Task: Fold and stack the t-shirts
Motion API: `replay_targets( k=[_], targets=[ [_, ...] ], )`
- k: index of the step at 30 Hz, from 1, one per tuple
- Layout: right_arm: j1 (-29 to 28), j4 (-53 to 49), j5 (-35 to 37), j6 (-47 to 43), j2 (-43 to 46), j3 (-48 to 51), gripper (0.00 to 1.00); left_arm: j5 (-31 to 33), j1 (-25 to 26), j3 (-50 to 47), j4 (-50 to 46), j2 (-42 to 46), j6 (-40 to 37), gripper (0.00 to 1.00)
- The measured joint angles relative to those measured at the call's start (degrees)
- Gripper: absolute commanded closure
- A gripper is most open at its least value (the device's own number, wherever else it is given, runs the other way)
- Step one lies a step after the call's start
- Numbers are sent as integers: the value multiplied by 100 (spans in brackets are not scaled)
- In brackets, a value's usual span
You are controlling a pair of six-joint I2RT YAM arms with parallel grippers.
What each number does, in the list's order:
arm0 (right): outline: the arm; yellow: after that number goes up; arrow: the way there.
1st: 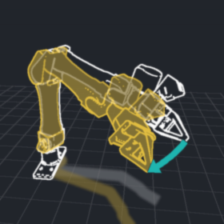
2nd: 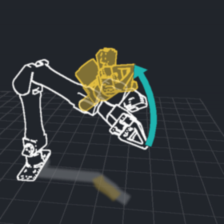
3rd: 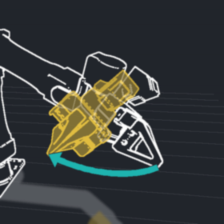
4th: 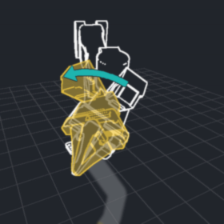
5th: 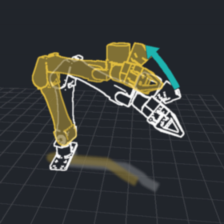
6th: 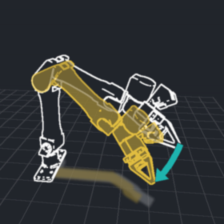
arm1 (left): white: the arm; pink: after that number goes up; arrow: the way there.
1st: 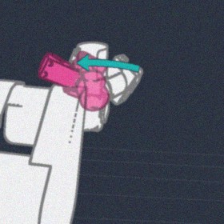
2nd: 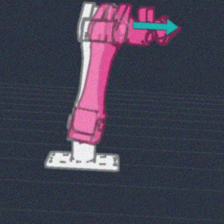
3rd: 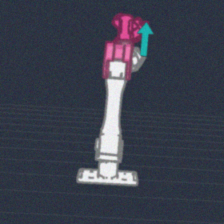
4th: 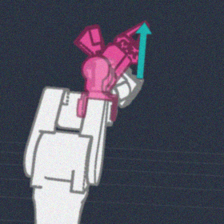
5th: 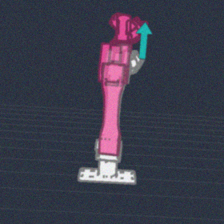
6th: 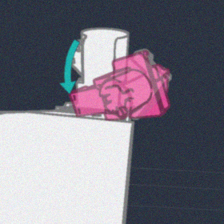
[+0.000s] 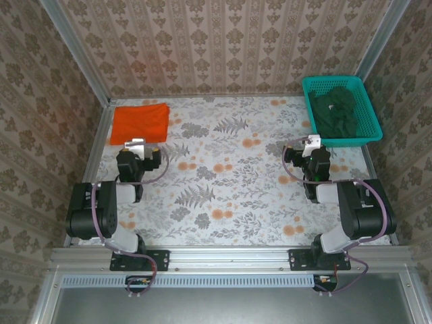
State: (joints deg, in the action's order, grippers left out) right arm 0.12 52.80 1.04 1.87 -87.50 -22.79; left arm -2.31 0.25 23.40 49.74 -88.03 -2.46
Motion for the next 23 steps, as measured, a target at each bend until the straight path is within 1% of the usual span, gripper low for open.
replay_targets(
  k=[5, 13, 18, 23],
  targets=[
    [0, -212, 0, 0, 0, 0, 0, 57, 7, 0, -116, 0, -2, 0],
    [-2, -225, 0, -2, 0, 2, 0, 81, 7, 0, -116, 0, -2, 0],
    [-111, -208, 17, -35, 0, 55, 0, 81, 7, 0, -116, 0, -2, 0],
    [-20, -256, -17, -20, -2, 33, 0, 81, 7, 0, -116, 0, -2, 0]
  ],
)
